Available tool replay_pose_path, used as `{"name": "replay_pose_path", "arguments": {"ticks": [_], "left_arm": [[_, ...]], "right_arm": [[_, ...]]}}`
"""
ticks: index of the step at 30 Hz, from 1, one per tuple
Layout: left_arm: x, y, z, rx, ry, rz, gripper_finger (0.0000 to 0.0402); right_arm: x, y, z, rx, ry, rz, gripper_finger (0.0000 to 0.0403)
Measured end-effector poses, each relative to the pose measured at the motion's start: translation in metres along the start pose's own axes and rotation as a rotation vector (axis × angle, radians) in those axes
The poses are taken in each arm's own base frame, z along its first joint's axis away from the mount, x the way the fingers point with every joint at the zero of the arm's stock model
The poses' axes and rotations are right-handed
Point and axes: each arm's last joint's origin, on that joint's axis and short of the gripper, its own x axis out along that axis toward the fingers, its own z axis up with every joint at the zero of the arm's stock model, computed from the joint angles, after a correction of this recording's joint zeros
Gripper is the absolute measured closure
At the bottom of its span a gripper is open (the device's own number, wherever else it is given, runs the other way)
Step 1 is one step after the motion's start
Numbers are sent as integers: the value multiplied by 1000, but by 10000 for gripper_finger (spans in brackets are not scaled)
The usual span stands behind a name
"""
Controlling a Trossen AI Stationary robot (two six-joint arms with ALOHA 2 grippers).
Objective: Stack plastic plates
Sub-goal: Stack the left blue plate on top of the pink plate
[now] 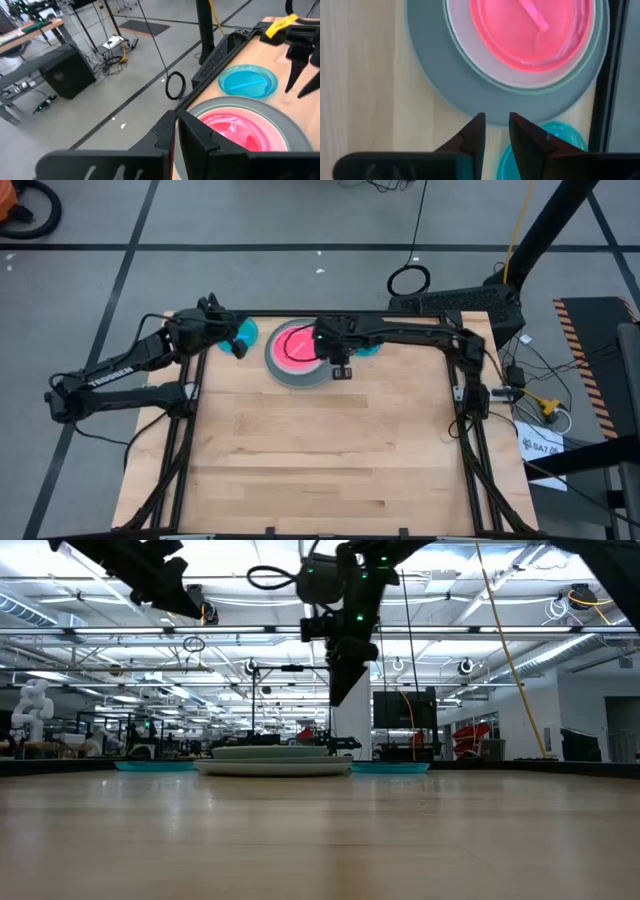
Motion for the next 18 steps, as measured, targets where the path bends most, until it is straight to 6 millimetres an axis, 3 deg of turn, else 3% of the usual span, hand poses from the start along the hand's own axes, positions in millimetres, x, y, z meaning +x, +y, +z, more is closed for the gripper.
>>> {"name": "replay_pose_path", "arguments": {"ticks": [10, 18], "left_arm": [[7, -11, -4, -94, 59, -53, 371], [49, -36, -25, -163, 294, -103, 371]], "right_arm": [[-25, 7, -56, 10, -367, -183, 330], [-71, -1, -89, 67, -640, -356, 330]]}}
